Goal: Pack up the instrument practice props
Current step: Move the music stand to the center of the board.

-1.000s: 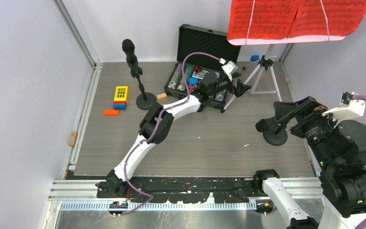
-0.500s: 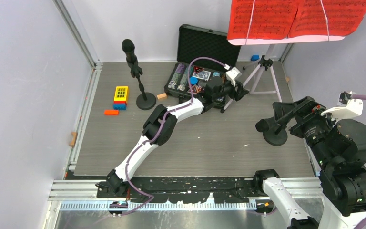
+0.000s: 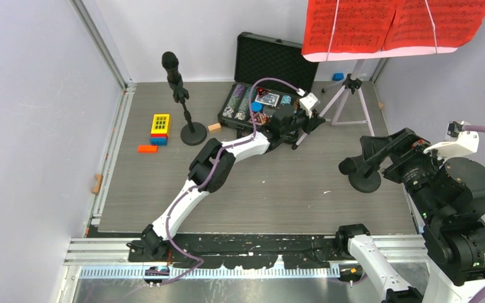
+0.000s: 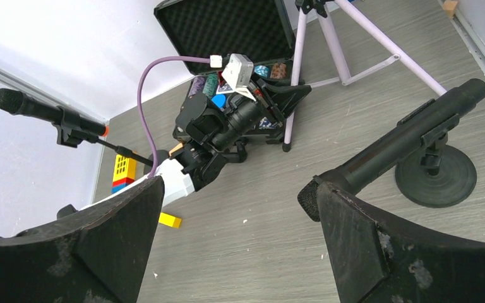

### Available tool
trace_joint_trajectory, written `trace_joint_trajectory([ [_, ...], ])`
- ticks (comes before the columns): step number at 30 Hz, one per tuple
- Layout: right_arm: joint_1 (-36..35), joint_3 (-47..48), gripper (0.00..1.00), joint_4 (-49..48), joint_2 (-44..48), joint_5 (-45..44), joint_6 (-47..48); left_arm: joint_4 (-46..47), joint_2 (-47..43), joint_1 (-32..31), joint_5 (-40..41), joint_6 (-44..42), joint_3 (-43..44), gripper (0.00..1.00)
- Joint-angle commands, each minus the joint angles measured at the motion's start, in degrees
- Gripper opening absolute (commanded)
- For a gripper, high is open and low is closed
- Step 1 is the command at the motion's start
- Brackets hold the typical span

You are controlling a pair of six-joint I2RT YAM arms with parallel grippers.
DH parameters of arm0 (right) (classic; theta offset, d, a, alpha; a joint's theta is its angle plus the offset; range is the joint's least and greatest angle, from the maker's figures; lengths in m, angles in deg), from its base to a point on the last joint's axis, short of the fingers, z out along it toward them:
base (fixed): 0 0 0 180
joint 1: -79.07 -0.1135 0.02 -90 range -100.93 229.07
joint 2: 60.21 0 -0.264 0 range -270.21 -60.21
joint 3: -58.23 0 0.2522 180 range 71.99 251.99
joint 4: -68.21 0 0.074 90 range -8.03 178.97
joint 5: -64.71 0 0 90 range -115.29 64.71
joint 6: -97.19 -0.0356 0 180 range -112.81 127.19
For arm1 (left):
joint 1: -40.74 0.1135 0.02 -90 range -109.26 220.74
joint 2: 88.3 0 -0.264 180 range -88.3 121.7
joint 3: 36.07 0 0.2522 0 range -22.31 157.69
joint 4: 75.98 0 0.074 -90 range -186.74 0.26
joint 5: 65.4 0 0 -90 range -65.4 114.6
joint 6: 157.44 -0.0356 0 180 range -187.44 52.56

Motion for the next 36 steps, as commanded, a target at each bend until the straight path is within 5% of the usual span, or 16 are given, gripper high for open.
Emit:
trace_joint_trajectory([
  [1, -0.3, 0.0, 0.96, -1.2, 0.6, -0.3, 0.9, -4.5, -4.6, -1.0, -2.4, 1.8, -3.1, 0.07],
  [5, -0.3, -0.2, 0.96, -1.2, 0.7, -0.3, 0.9, -4.0, -7.5, -1.7, -1.4, 0.8, -7.9, 0.0],
  [36, -0.5, -1.6, 0.96, -1.4, 2.4, -0.6, 0.6, 4.7, -25.2, -6.7, 0.7, 5.3, -40.6, 0.0],
])
